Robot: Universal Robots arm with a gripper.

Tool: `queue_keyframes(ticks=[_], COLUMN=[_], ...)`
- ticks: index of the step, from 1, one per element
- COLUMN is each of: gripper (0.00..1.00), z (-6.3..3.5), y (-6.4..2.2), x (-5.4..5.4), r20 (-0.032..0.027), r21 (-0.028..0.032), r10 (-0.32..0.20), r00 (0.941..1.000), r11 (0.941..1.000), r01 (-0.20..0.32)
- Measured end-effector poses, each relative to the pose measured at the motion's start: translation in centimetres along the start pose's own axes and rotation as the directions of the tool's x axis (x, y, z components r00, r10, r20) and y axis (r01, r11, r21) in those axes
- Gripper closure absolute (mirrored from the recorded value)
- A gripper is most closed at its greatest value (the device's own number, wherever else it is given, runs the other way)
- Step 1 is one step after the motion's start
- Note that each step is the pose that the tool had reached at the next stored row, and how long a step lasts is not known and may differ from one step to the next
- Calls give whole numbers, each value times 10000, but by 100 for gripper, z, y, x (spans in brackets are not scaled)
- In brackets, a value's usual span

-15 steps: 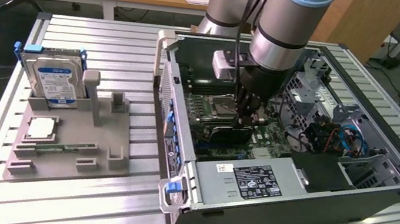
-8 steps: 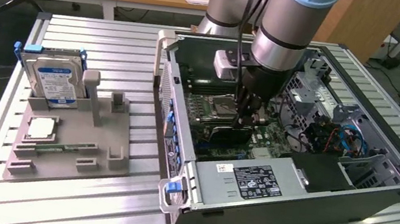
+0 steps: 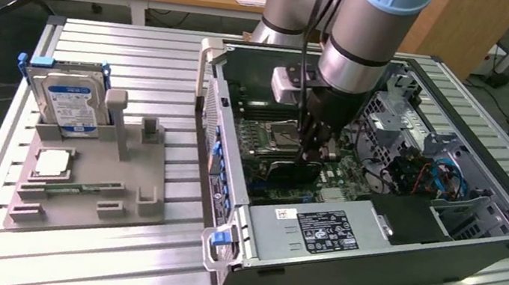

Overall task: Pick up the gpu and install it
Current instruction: 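Press down on the gpu until it lock into place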

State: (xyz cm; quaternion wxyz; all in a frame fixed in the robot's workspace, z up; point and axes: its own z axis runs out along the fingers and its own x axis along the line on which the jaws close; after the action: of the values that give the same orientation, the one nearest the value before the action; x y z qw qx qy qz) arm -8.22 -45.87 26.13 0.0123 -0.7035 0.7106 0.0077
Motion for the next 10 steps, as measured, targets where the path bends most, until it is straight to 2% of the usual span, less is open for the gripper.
queue_keyframes(ticks=[2,5,7,10], gripper=[90,90,90,90], z=[18,27,-6,-99], y=[0,0,0,0], x=[2,0,-6,-4], r20=[-10,11,36,11], r21=[-7,2,10,2], r10=[-1,0,3,2], r00=[10000,10000,10000,10000], r11=[10000,10000,10000,10000], r01=[1,0,-3,-2])
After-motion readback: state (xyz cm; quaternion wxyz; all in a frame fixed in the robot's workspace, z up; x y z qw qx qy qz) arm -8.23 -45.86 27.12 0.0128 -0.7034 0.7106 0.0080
